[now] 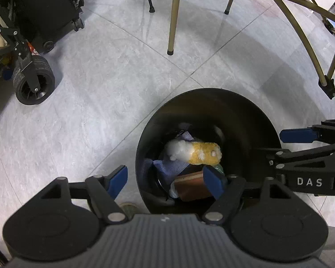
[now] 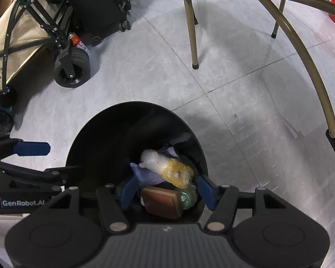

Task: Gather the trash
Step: 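Carry the white-and-yellow plush toy over the black bin and open both grippers, then move both open grippers back toward the light-blue plush toy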

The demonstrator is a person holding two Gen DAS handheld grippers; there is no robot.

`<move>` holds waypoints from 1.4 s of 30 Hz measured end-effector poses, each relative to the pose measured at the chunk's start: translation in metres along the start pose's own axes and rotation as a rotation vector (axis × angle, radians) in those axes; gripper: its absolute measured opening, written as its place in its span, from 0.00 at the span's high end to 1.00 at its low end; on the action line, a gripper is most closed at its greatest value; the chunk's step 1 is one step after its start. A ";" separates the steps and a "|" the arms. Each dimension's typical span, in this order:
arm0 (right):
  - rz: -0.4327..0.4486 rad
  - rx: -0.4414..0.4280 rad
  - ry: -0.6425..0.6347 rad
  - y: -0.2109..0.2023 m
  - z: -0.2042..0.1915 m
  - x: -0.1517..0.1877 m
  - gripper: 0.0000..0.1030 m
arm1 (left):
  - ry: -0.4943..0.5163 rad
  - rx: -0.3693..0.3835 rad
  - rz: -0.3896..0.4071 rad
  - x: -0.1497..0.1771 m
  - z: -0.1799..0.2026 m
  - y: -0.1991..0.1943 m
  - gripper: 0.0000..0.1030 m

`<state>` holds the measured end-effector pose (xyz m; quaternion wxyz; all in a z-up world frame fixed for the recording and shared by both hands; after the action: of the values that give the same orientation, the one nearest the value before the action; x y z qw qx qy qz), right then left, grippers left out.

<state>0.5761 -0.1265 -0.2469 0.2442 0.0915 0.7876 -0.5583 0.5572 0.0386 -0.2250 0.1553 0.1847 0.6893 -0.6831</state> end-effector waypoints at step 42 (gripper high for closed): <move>0.937 0.328 0.244 -0.316 0.150 0.039 0.33 | 0.332 0.271 0.958 -0.091 0.240 -0.178 0.15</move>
<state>0.4531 -0.3835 -0.0407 0.3568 0.5364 0.5867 -0.4907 0.5448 -0.2043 -0.0292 0.3135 0.6035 0.4483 -0.5801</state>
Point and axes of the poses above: each gripper's, at about its wrist camera, not at the fingertips, and y roughly the way its jaws point, z to its right, x to its underside, the point moved 3 cm from there along y, roughly the way its jaws point, and after that the axes turned 15 degrees about z, right-handed, at the moved point
